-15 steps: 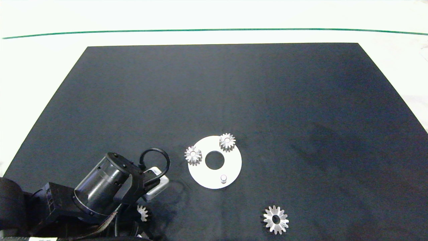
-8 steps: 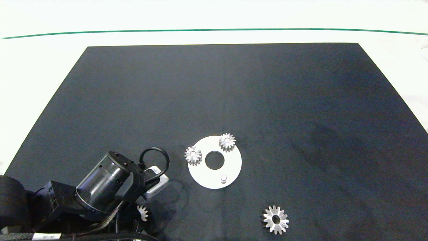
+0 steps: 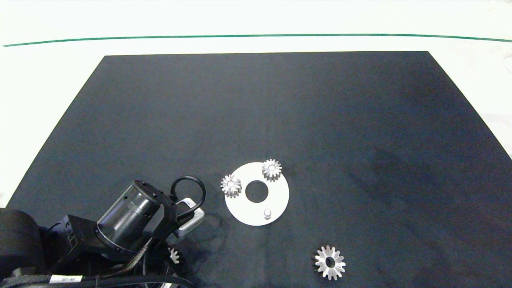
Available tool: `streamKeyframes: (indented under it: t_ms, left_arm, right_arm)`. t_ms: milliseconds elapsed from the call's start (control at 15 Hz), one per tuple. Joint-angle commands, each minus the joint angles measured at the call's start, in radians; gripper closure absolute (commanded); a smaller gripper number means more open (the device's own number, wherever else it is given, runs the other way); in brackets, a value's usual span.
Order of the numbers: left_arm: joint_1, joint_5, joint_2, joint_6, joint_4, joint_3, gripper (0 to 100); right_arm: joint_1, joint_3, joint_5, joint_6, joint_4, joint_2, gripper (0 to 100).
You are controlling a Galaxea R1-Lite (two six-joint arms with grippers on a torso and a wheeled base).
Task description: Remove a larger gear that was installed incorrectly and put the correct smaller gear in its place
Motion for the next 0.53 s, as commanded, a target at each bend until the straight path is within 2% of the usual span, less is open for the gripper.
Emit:
streamKeyframes:
  t_ms: [67,400,533]
  left_arm:
    - [0.002,0.0,0.002,0.009,0.002,0.002,52]
    - [0.002,0.003,0.001,0.013,0.003,0.005,61]
    - [0.002,0.003,-0.011,0.029,0.005,0.003,65]
  right_arm:
    - [0.0,0.0,-0.001,-0.004,0.001,0.004,0]
    - [0.0,0.002,-0.001,-0.004,0.001,0.004,0]
    - [0.0,0.0,-0.001,-0.004,0.001,0.004,0]
